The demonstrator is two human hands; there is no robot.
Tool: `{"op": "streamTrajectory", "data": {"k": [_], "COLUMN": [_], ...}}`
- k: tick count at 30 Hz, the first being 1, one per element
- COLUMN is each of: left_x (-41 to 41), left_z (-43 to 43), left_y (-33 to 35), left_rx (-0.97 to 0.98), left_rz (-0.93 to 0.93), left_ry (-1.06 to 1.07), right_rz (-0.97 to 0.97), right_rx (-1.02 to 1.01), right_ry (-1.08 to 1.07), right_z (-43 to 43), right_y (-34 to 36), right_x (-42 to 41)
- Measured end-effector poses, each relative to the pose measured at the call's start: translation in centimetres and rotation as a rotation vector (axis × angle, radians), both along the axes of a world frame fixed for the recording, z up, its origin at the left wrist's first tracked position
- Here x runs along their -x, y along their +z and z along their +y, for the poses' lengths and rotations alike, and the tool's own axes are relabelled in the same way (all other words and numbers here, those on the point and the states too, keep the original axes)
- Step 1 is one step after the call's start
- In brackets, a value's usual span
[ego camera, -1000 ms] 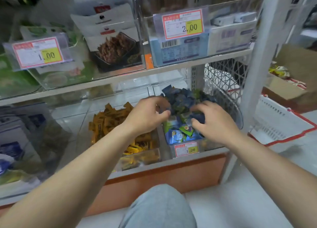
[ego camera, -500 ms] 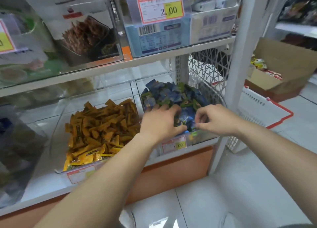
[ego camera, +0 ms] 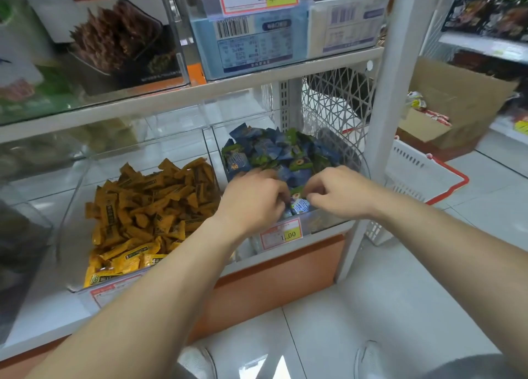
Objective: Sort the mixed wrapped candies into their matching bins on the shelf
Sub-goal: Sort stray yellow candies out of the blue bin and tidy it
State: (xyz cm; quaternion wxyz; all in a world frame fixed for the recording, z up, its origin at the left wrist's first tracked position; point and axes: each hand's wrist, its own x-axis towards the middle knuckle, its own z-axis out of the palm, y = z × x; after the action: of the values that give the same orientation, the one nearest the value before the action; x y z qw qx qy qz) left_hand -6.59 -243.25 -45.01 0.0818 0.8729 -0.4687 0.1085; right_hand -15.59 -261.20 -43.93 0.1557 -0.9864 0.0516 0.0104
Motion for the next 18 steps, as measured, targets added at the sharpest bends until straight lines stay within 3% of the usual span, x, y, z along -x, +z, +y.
{"op": "streamTrajectory", "data": {"k": [5,10,14,18], "left_x": [-0.2,-0.1,-0.7,0.1], "left_z": [0.4,0.3,0.4,-0.7], "left_y": [0.1,-0.4,0.0,0.0], "left_rx": [-0.023,0.016,-0.005,-0.007], "left_rz": [0.036,0.047,0.056,-0.005], "left_ry": [-0.041,-0.061,-0.039,0.03], "right_rz": [0.138,-0.034,-0.235,-0.099], "right_rx": [-0.098,-0.282,-0.061,0.178], "right_ry": [-0.073,-0.096,-0.116,-0.125], "right_z": [-0.4,0.2,-0.9,-1.5], "right_y": [-2.0,-2.4,-0.6,0.8], "right_x": [-1.1,-1.5,-1.1,-0.8]}}
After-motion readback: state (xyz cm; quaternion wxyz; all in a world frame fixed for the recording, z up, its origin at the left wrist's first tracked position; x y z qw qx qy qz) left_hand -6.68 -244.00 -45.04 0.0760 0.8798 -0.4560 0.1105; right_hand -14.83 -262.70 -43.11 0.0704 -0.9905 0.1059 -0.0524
